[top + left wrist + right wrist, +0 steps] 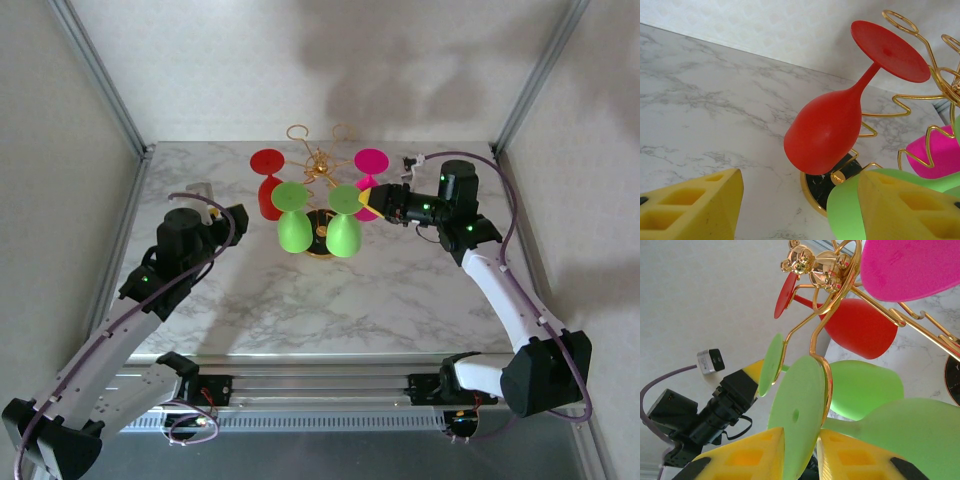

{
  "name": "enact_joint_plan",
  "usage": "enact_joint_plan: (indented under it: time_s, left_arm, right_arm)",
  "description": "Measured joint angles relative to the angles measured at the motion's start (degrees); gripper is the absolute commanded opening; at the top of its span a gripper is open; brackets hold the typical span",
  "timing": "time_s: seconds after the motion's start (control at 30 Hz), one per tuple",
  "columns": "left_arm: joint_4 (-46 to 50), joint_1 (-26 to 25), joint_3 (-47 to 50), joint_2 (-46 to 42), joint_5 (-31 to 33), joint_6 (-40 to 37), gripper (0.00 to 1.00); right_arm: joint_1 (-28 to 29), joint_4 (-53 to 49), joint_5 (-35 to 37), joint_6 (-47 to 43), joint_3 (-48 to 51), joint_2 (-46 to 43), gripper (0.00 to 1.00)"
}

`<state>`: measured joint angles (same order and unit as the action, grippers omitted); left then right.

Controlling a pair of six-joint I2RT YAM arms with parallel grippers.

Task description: Take the wine glass off the wine glass rack

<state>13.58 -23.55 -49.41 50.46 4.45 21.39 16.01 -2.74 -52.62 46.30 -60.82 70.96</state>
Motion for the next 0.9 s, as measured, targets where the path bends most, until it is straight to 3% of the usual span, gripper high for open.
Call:
enact_joint_plan:
  time_s: [0.4, 0.9]
  left_arm:
    - [0.02, 0.0, 0.0, -0.42, 1.16, -0.2, 0.61]
    - [0.24, 0.0, -0.22, -0.98, 1.55, -0.28, 0.6]
  right_arm:
    - [0.02, -0.07, -0.15, 0.39, 0.0, 0.0, 0.0]
    - [0.04, 0.79, -1.16, 4.59, 0.0, 0.0, 0.0]
